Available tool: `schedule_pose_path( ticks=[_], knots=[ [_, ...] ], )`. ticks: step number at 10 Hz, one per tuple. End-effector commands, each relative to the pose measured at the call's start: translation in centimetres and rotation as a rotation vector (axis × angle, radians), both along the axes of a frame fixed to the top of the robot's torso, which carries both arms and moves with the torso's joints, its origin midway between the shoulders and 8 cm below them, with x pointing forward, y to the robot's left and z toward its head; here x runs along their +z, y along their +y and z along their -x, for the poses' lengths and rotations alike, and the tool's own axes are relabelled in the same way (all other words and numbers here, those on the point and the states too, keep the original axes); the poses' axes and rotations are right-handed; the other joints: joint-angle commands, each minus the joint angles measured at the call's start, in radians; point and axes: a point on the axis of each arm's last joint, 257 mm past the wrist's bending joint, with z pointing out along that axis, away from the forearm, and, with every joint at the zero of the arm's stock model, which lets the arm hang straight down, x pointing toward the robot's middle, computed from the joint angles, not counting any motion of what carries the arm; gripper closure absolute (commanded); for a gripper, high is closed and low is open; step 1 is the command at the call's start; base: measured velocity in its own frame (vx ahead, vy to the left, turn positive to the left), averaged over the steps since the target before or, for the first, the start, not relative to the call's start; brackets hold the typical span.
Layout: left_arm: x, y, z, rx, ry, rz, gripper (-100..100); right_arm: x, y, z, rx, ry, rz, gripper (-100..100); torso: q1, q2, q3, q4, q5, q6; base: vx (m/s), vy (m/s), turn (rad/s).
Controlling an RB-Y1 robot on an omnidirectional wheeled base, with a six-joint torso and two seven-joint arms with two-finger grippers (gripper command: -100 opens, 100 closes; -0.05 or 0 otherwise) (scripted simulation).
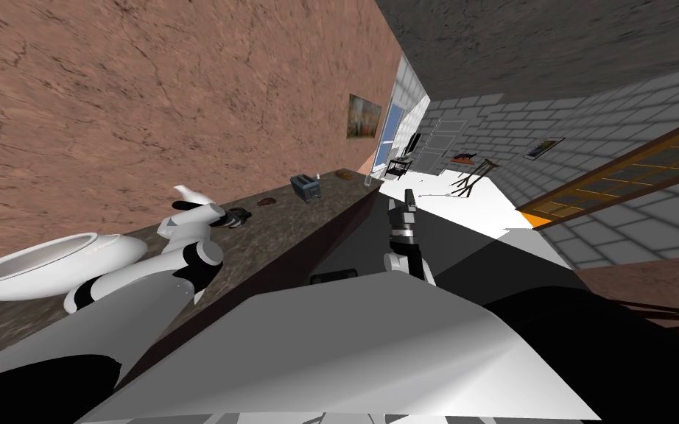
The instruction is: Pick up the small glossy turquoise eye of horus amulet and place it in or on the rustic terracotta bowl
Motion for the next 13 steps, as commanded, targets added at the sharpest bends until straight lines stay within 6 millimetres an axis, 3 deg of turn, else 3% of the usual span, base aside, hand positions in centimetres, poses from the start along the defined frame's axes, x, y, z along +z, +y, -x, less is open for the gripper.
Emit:
schedule_pose_path(
  ticks=[1, 11, 13],
  knots=[
    [0.6, 0.9, -0.2, 0.006, -0.027, -0.031, 100, 0.0, 0.0, 0.0, 0.000, 0.000, 0.000, 0, 0.000, 0.000, 0.000, 0.000, 0.000, 0.000, -0.009, 0.007, 0.006],
    [3.1, 6.0, 0.1, 0.035, -0.139, -0.235, 100, 0.0, 0.0, 0.0, 0.000, 0.000, 0.000, 0, 0.007, -0.005, -0.003, -0.001, 0.001, 0.000, -0.009, 0.006, 0.000],
    [3.5, 6.1, 0.0, 0.036, -0.154, -0.248, 100, 0.0, 0.0, 0.0, 0.000, 0.000, 0.000, 0, 0.007, -0.006, -0.004, -0.002, 0.001, 0.000, -0.004, 0.003, 0.001]
  ],
)
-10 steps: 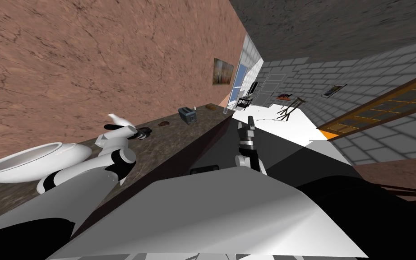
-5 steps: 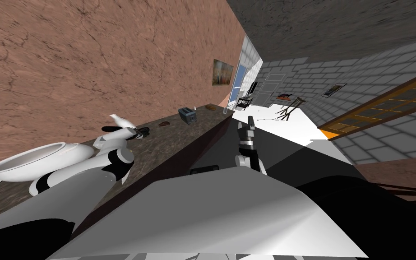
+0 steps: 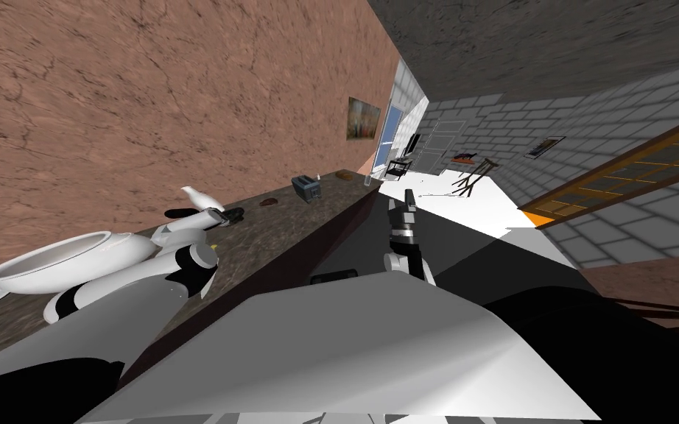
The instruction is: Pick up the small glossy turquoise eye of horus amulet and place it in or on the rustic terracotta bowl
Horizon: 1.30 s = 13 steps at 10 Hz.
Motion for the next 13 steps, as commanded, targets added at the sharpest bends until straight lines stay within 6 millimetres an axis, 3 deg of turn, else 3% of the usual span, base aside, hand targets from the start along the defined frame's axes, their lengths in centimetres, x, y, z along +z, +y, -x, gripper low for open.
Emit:
schedule_pose_path(
  ticks=[1, 13],
  knots=[
    [0.7, 0.9, 0.2, 0.005, -0.022, -0.045, 100, 0.0, 0.0, 0.0, 0.000, 0.000, 0.000, 0, 0.000, 0.000, 0.000, 0.000, 0.000, 0.000, -0.003, 0.004, -0.011],
    [2.9, 4.8, 2.3, 0.015, -0.083, -0.299, 100, 0.0, 0.0, 0.0, 0.000, 0.000, 0.000, 0, 0.001, -0.003, -0.002, -0.001, 0.000, 0.000, 0.004, 0.007, -0.010]
  ],
)
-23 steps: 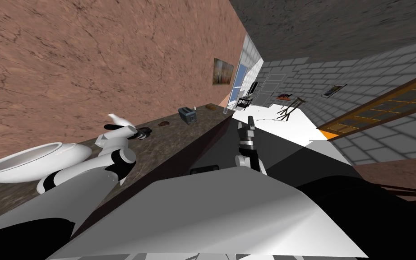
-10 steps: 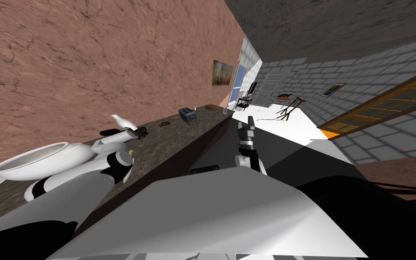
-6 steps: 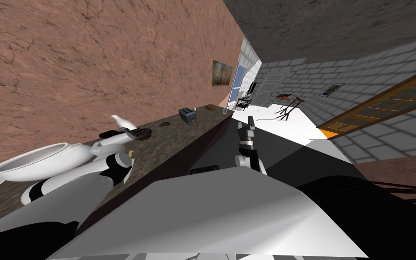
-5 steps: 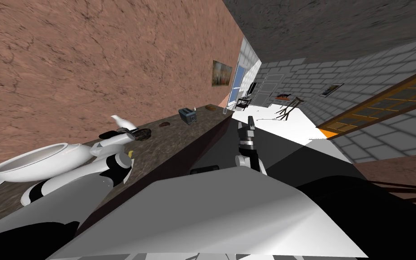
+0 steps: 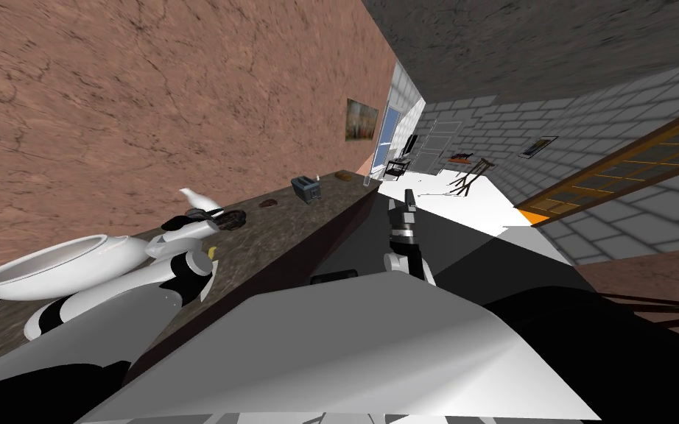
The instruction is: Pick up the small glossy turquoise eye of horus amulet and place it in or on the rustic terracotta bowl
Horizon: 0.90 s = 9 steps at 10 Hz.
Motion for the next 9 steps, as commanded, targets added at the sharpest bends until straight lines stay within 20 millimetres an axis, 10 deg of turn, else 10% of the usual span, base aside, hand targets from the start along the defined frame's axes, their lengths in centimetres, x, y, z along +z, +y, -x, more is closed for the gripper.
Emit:
schedule_pose_path(
  ticks=[1, 9],
  knots=[
    [0.4, 0.2, 0.1, -0.001, -0.010, -0.029, 100, 0.0, 0.0, 0.0, 0.000, 0.000, 0.000, 0, 0.000, 0.000, 0.000, 0.000, 0.000, 0.000, 0.012, 0.007, -0.007],
    [1.5, 1.8, 2.3, -0.016, -0.015, -0.248, 100, 0.0, 0.0, 0.0, 0.000, 0.000, 0.000, 0, -0.001, -0.003, -0.002, -0.001, -0.001, 0.001, 0.030, 0.011, -0.029]
  ],
)
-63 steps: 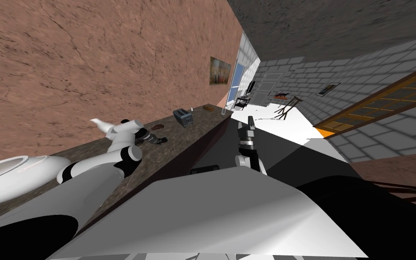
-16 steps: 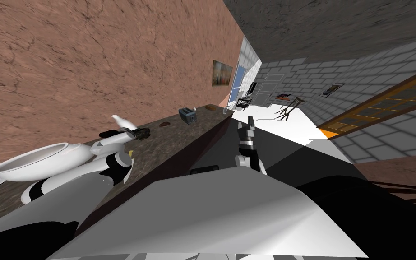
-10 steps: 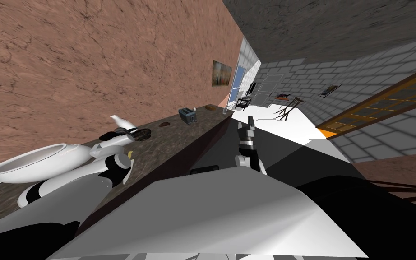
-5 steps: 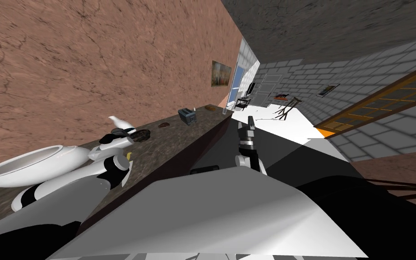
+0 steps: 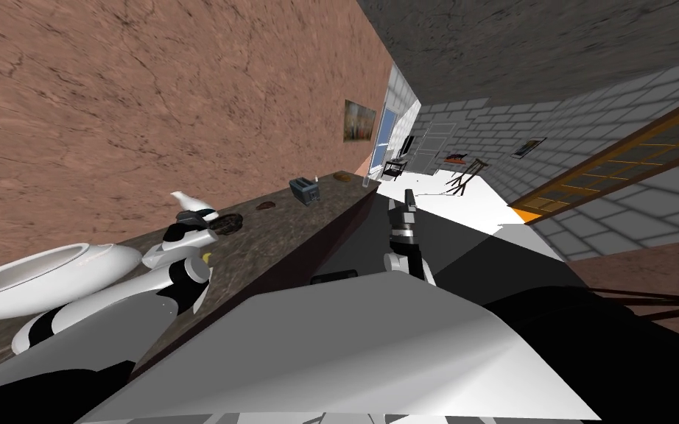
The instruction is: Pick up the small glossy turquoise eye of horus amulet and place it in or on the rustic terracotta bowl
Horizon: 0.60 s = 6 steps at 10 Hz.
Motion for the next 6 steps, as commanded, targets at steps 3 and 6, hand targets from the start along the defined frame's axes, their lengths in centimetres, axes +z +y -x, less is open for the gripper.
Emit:
schedule_pose_path(
  ticks=[3, 6],
  knots=[
    [0.19, 0.24, 0.67, -0.009, 0.009, -0.073, 100, 0.00, 0.00, 0.00, 0.000, 0.000, 0.000, 0, 0.000, 0.000, 0.000, 0.000, 0.000, 0.000, 0.037, 0.012, -0.026],
    [0.21, 0.29, 1.15, -0.017, 0.017, -0.121, 100, 0.00, 0.00, 0.00, 0.000, 0.000, 0.000, 0, -0.001, 0.000, 0.000, 0.000, 0.000, 0.000, 0.040, 0.009, -0.031]
  ],
)
